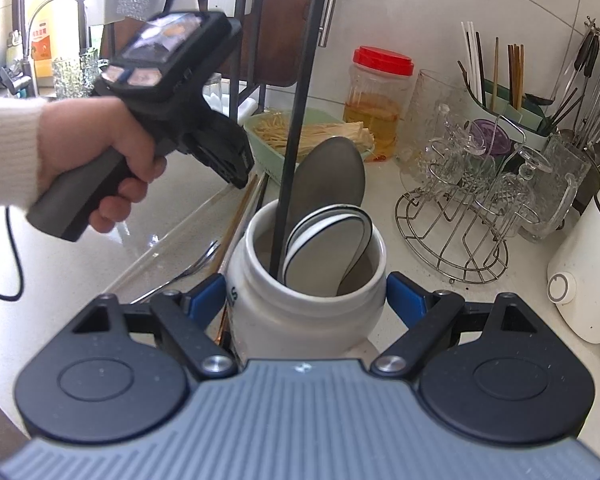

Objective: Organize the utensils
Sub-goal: 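Lift the white chopstick with the left gripper over the mug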

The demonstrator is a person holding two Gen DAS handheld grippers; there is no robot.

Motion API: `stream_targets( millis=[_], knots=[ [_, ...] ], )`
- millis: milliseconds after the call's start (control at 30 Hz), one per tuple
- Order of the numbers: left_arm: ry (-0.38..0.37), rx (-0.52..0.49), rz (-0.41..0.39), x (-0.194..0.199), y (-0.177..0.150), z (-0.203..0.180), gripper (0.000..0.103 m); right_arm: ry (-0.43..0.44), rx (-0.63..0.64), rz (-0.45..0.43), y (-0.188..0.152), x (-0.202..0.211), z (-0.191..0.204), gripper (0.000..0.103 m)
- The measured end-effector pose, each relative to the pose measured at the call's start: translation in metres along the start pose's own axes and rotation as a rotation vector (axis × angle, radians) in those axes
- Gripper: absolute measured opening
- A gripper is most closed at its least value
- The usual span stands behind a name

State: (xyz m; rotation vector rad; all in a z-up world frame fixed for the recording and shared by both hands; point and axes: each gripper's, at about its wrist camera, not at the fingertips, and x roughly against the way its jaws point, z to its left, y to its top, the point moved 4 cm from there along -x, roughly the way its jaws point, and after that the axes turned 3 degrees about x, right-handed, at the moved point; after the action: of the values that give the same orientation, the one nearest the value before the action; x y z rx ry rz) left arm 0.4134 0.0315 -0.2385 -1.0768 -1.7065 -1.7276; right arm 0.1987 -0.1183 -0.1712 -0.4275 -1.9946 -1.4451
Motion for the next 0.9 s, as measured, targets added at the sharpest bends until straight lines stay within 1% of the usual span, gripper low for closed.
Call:
stream_targets(
  millis=[133, 267, 333, 500, 667, 767, 900],
  knots=[
    [-0.017, 0.076, -0.029, 0.029, -0.002, 0.003, 0.007, 0.016, 0.018, -0.009, -0.001, 0.0, -0.001, 0.089],
    [-0.021, 0.096, -0.057, 0.06, -0.004, -0.004, 0.007, 0.037, 0.033, -0.014, -0.001, 0.0, -0.003, 0.089],
    [0.0, 0.118, -0.08, 0.076, -0.006, -0.006, 0.007, 0.052, 0.04, -0.026, -0.002, 0.0, -0.005, 0.089],
    [0.035, 0.219, -0.114, 0.117, -0.014, -0.008, 0.007, 0.107, 0.077, -0.045, -0.005, 0.003, -0.008, 0.089],
    [0.064, 0.249, -0.152, 0.147, -0.025, -0.016, 0.007, 0.15, 0.113, -0.068, -0.007, 0.004, -0.009, 0.089],
    [0.076, 0.253, -0.161, 0.157, -0.031, -0.02, 0.007, 0.16, 0.123, -0.082, -0.008, 0.005, -0.009, 0.089],
    [0.086, 0.257, -0.194, 0.172, -0.035, -0.025, 0.007, 0.164, 0.124, -0.106, -0.011, 0.006, -0.009, 0.089]
  ],
)
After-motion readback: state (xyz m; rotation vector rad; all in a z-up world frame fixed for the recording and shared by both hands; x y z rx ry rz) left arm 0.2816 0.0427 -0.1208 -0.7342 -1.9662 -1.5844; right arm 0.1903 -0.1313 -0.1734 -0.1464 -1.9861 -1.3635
